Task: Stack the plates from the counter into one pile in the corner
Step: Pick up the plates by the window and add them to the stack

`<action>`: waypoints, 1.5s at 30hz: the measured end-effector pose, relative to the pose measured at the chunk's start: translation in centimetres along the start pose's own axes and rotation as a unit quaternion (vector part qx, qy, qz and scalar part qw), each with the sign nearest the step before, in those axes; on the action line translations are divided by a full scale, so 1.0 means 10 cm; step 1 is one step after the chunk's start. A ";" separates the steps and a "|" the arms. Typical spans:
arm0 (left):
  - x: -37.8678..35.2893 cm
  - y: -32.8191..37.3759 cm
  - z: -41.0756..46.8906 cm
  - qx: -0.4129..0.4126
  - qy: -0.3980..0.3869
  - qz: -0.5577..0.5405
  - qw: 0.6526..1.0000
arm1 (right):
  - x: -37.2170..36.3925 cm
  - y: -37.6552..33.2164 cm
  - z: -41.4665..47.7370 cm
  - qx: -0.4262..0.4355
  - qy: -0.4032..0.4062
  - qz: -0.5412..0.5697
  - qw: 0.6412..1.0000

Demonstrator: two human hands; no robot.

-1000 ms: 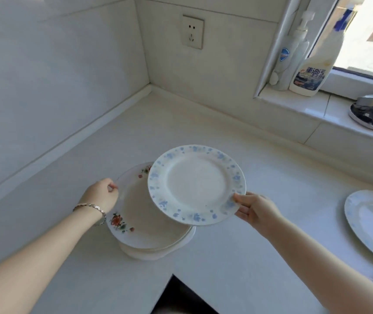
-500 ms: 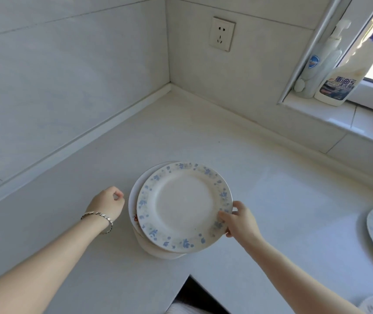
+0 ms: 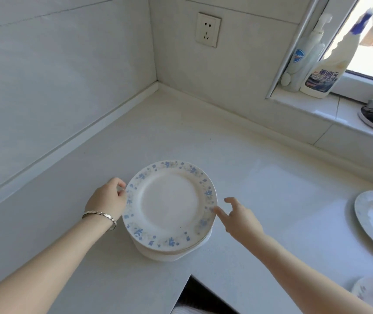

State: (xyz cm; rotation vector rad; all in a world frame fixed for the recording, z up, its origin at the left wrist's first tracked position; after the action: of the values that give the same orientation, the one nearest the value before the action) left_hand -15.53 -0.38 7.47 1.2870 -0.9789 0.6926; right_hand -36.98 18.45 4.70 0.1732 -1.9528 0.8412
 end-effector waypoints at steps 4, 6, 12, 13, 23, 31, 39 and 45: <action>-0.10 0.64 -0.06 -0.129 -0.012 -0.009 0.992 | 0.21 0.39 -0.01 -0.061 0.010 0.014 0.998; -0.26 1.02 -0.18 -0.205 -0.052 0.001 0.977 | 0.32 0.64 -0.03 -0.083 0.015 0.007 0.996; -0.91 2.03 -0.87 -0.355 -0.202 0.080 0.909 | 0.69 1.51 -0.33 -0.163 0.025 0.001 0.986; -1.02 2.14 -1.00 -0.363 -0.220 0.089 0.901 | 0.77 1.67 -0.39 -0.175 0.029 0.007 0.984; -1.95 3.08 -2.20 -0.383 -0.295 0.163 0.860 | 1.63 3.87 -1.20 -0.348 0.155 0.016 0.925; -2.34 3.30 -2.63 -0.348 -0.290 0.181 0.873 | 1.80 5.05 -1.29 -0.471 0.203 0.091 0.854; -2.43 3.21 -2.70 -0.315 -0.274 0.136 0.898 | 1.69 5.25 -1.26 -0.443 0.286 0.229 0.818; -2.37 3.11 -2.62 -0.263 -0.263 0.094 0.924 | 1.87 5.13 -1.33 -0.354 0.334 0.303 0.819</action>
State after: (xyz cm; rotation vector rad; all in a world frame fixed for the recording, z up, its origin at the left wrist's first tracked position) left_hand -47.86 33.19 0.74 0.9110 -1.6166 0.1847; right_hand -60.12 69.39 -0.83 -1.0992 -1.4908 0.3947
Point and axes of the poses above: each hand's wrist, its own z-axis towards the middle knuckle, its own x-axis out of the back of the hand, y = z × x, the point moved 1 cm from there along z, towards the middle knuckle, and after that the axes turned 11 degrees about y, right-handed, at the moved point
